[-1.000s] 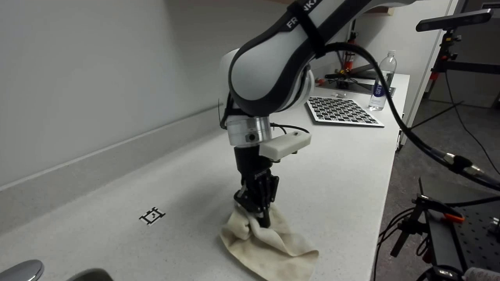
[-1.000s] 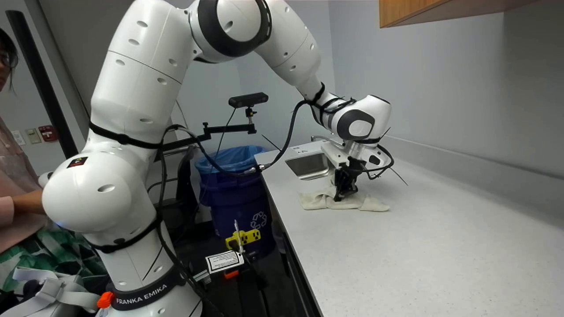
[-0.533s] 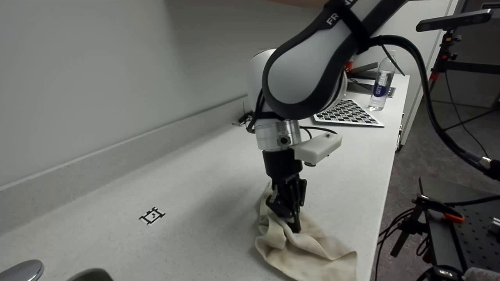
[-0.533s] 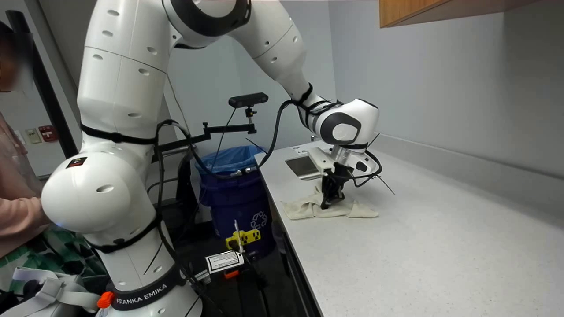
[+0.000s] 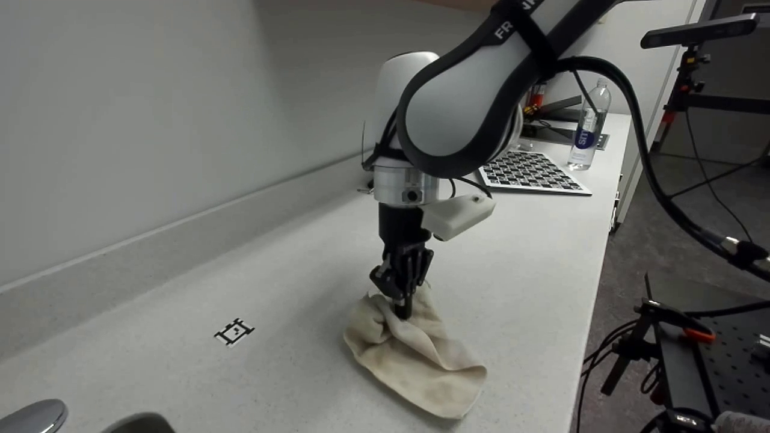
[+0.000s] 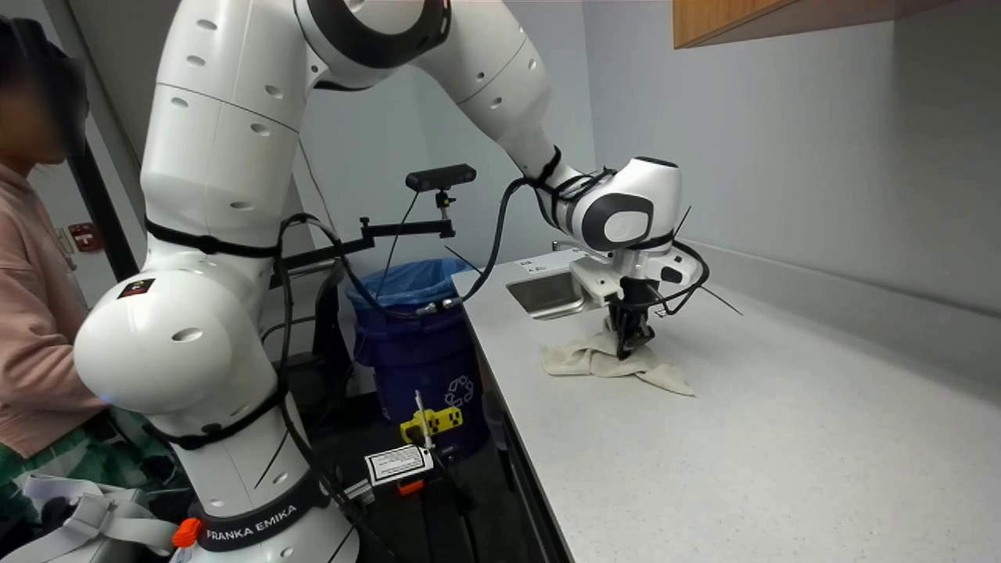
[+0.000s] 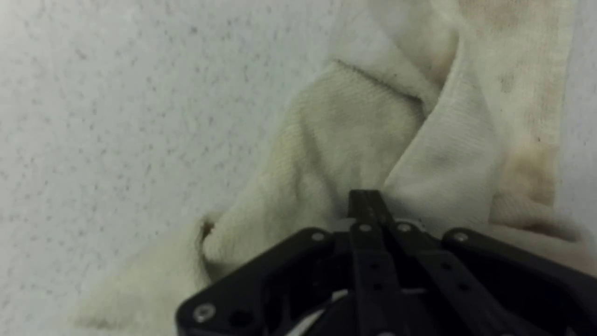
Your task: Use the towel to wipe the countertop
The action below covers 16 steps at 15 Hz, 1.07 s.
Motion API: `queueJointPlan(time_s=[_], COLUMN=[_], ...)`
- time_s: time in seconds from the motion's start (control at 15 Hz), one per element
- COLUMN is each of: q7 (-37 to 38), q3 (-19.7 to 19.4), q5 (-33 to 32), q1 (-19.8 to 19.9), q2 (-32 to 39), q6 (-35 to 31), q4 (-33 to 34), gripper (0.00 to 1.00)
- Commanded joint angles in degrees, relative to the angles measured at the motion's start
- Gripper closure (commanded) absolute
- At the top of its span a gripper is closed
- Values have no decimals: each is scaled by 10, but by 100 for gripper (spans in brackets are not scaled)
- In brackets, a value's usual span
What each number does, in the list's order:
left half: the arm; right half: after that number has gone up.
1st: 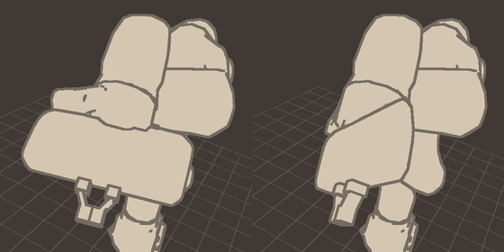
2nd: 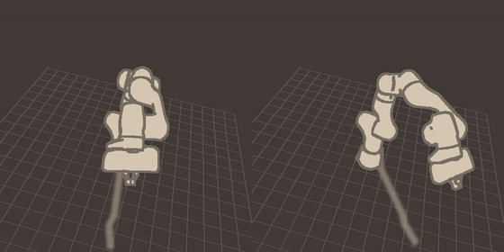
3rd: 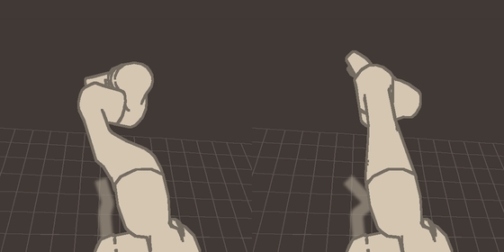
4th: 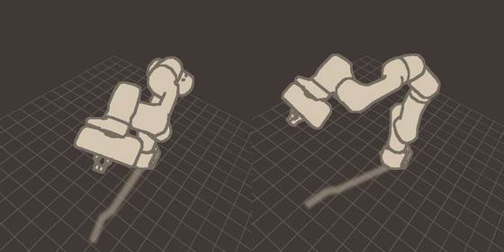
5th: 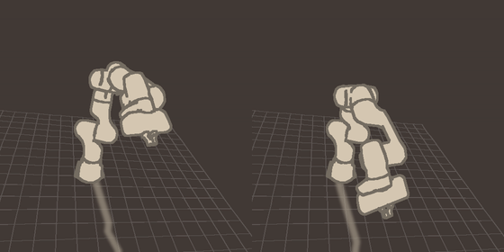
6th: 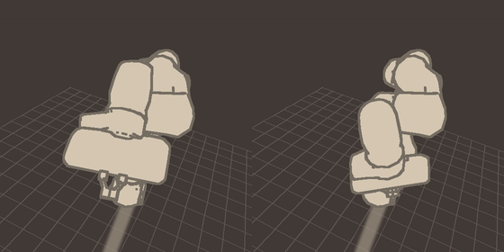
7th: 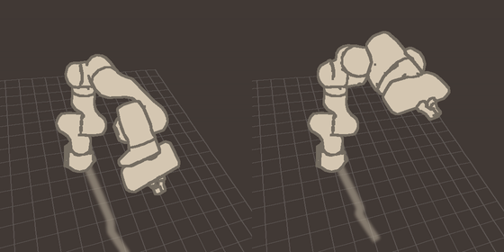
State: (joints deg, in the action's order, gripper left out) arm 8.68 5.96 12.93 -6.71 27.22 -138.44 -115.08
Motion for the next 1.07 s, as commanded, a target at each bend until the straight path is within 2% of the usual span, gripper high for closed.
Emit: queueJointPlan(time_s=[0.0, 0.2, 0.4, 0.73, 1.0], q7=[28, 32, 28, 10, 1], q3=[-17, -19, -19, -15, -14], q5=[-21, -20, -18, -21, -28], q1=[-7, -2, 0, 5, 3], q2=[44, 70, 77, 29, -19], q6=[-21, -9, 7, 87, 71], q4=[67, 111, 128, 93, 51], gripper=[100, 100, 100, 100, 100])
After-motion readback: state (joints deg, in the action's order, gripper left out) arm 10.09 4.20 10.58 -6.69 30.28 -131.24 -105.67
